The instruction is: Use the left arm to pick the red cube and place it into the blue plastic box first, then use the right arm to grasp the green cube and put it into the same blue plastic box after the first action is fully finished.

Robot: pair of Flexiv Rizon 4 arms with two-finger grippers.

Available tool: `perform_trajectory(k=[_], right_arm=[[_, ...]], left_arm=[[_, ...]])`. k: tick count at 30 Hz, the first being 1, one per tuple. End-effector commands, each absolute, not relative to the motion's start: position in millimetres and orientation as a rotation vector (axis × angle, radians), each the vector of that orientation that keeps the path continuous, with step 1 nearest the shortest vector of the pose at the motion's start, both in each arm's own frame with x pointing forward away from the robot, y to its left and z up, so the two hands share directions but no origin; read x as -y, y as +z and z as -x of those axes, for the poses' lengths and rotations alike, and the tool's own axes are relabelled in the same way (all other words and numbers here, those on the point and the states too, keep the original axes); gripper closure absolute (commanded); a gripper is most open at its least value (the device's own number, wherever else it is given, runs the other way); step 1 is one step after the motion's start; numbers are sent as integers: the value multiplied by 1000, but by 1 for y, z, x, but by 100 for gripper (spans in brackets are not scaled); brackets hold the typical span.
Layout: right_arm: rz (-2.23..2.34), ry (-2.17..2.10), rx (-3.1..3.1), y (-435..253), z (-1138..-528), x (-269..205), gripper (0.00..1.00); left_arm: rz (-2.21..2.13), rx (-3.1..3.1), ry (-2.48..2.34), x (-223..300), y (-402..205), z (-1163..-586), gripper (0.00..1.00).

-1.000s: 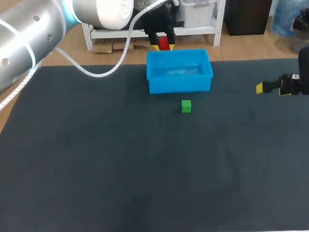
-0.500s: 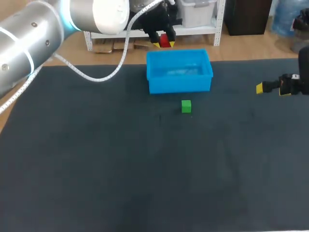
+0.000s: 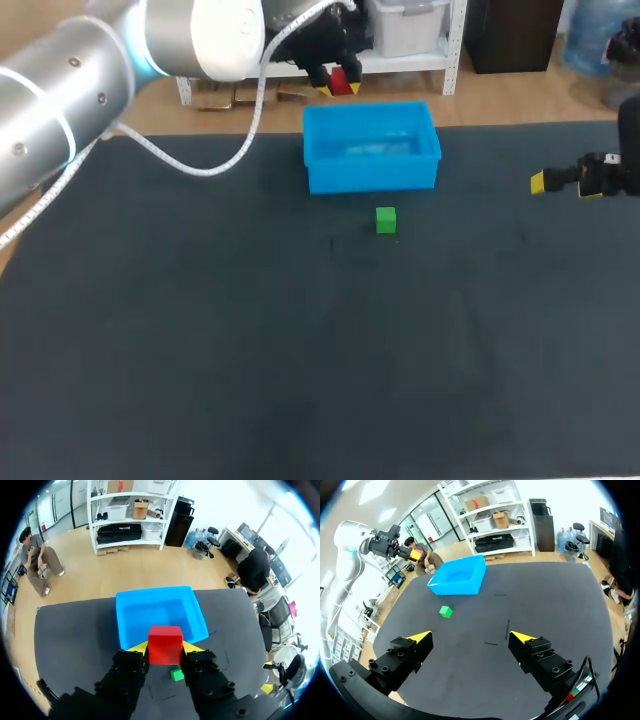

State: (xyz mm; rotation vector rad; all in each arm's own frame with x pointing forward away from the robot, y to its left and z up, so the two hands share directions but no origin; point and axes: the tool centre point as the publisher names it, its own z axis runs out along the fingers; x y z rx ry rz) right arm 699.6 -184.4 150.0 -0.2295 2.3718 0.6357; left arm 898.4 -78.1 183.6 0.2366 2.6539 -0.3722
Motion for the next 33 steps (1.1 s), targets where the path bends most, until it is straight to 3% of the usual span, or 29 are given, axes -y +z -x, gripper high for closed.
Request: perform_trajectory(k=[1,33], right_arm=[[231,636,-2372,150,-700,184,0],[231,636,-2372,150,-700,184,0]], left_arm=[[-242,-2663,-383,83,180,-911,100],[-172,-2652,-389,91,144,-946,100]])
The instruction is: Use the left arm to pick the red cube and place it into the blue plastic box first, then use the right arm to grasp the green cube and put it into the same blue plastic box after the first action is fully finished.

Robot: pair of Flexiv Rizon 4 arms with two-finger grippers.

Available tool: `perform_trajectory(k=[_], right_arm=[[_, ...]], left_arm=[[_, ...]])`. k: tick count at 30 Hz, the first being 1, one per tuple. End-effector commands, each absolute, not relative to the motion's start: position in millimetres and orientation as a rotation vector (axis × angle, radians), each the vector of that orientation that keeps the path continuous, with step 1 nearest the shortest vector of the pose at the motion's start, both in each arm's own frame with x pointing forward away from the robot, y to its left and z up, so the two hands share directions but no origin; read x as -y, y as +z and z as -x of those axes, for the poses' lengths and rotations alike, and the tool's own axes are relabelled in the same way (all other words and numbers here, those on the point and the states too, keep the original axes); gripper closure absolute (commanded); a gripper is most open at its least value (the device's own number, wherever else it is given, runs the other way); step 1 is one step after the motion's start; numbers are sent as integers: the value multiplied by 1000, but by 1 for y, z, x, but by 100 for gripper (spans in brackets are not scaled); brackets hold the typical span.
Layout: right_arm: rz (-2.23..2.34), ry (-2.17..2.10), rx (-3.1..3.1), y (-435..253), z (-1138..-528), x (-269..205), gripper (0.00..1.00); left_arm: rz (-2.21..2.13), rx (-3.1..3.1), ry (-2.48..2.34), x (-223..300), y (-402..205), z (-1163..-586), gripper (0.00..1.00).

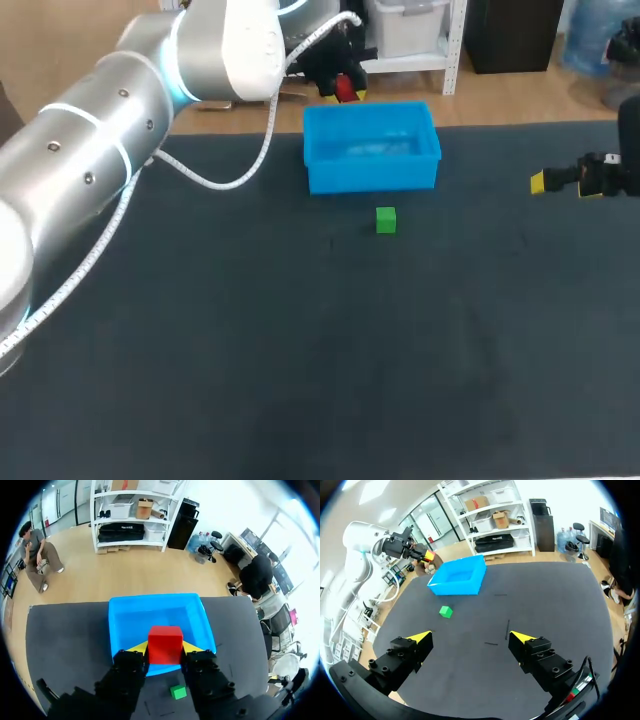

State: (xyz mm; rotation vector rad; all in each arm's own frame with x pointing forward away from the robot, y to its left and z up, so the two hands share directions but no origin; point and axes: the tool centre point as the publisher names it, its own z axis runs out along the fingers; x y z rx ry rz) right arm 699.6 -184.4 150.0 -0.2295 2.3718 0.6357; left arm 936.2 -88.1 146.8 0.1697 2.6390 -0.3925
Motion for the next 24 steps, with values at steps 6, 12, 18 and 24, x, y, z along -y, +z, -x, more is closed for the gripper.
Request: perform_trajectory(k=[6,12,18,24], right_arm=[[231,636,-2372,150,-700,184,0],[231,636,-2372,150,-700,184,0],[231,636,-2372,150,-700,184,0],[231,636,-2372,150,-700,184,0]], left_arm=[[-151,-2663,-376,86,132,-947,100],[-136,-2666,-385,83,123,-948,100],[-111,-2686,-389,80,112,-950,100],[-128,-2686,-381,79,99,-952,100]])
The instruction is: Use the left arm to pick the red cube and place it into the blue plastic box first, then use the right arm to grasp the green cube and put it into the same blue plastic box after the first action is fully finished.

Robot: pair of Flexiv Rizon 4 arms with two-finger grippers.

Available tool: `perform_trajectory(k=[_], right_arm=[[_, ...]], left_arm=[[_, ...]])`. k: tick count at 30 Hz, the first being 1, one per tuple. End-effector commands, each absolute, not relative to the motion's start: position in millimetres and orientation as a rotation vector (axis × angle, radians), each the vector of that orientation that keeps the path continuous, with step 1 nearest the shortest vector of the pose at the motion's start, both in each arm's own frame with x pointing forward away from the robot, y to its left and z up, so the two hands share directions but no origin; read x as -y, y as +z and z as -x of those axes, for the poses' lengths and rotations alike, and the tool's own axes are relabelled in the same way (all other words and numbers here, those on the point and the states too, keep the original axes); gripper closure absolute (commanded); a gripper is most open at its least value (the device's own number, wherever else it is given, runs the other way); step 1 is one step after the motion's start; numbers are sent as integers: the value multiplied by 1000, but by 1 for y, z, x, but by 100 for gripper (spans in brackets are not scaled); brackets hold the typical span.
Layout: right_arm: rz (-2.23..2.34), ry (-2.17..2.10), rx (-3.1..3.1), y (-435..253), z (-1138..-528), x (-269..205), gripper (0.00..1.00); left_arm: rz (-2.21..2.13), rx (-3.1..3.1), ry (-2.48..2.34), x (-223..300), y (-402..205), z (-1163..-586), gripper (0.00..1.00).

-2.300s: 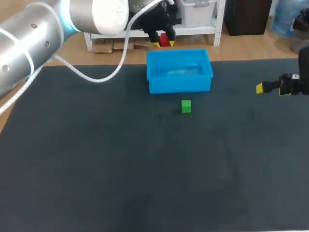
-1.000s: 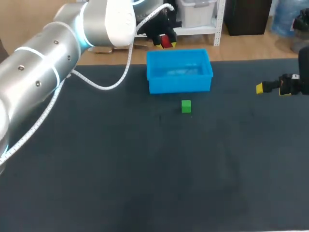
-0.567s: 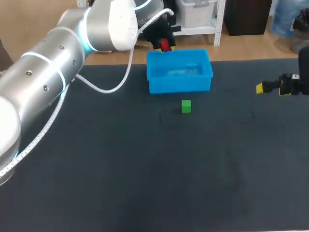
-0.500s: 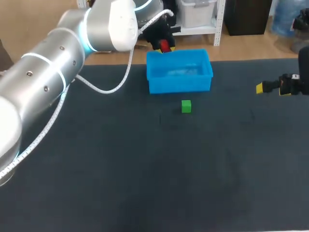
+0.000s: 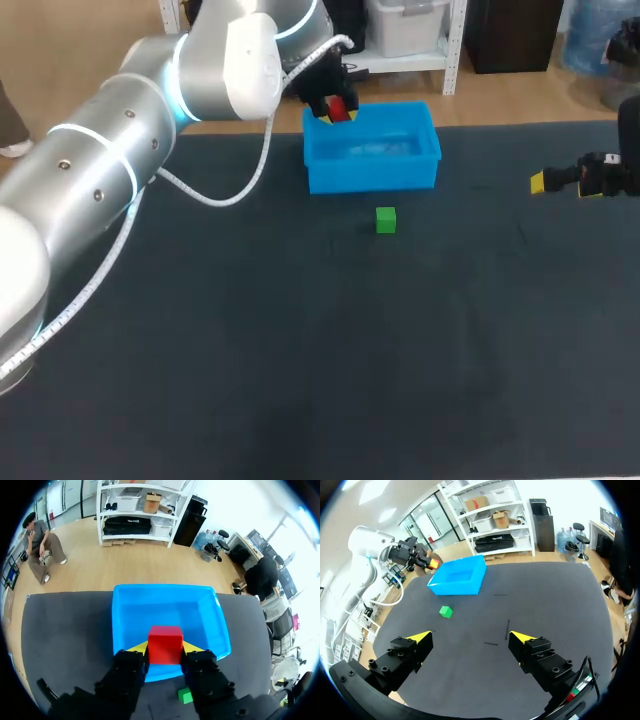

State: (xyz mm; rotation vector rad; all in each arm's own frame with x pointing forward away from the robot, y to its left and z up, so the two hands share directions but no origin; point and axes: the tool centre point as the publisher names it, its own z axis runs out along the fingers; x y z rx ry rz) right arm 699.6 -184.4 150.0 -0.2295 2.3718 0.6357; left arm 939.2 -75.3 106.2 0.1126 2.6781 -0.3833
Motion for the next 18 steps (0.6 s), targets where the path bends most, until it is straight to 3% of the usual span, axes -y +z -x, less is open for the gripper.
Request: perform_trajectory(k=[1,14,15,17,18], right_arm=[[231,636,-2372,150,-700,184,0],[231,636,-2372,150,-700,184,0],[231,636,-2372,150,-700,184,0],[231,636,-2372,150,-700,184,0],[231,636,-2372,150,-700,184,0]], left_arm=[[-133,-2686,-373,77,96,-953,100],[-111,-2700,-351,68,74,-960,100],[-115,-2698,-353,68,74,-961,80],[-118,-2696,-356,68,75,-962,7],[-120,-2693,-359,68,76,-962,0]])
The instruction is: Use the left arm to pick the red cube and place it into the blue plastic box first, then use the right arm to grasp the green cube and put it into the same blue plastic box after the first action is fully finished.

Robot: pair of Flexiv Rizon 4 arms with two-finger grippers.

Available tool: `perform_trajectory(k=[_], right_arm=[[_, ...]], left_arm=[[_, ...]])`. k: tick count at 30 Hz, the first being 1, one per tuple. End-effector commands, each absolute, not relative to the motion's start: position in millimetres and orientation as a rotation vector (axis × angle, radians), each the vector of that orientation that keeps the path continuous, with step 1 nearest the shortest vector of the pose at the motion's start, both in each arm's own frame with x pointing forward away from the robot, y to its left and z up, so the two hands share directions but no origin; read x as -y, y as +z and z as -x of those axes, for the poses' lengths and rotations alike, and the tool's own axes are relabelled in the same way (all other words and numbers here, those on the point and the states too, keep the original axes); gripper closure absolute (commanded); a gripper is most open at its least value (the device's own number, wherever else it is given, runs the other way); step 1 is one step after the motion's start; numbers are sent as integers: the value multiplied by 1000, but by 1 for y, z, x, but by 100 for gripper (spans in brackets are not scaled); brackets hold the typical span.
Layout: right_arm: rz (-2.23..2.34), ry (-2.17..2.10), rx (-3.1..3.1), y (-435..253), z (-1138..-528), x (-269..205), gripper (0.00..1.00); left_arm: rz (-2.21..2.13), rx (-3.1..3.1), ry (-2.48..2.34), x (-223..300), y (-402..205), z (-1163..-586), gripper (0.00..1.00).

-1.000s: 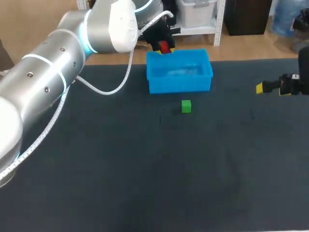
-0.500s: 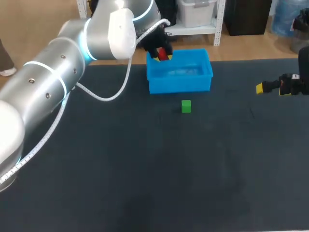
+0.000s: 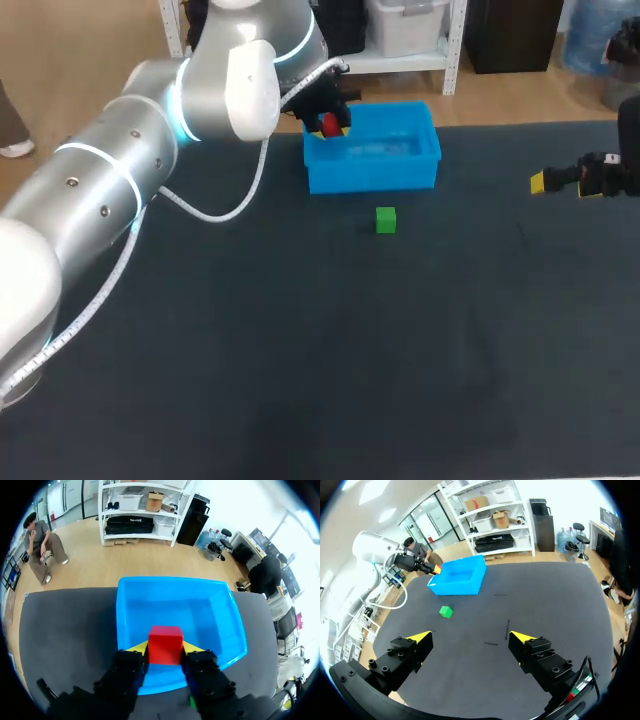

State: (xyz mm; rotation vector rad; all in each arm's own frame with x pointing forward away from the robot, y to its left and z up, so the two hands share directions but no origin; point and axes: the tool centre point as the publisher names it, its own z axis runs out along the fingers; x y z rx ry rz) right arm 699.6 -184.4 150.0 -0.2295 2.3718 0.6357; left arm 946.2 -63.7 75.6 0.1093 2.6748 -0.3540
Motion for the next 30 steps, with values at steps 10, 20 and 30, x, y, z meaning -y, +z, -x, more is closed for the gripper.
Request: perform_trajectory(k=[10,20,30], right_arm=[[231,636,-2372,150,-700,184,0],[231,636,-2372,150,-700,184,0],[231,636,-2372,150,-700,184,0]], left_arm=[[-123,-2686,-374,68,81,-961,0],[-126,-2677,-365,65,94,-958,0],[-132,-2650,-376,57,118,-954,0]])
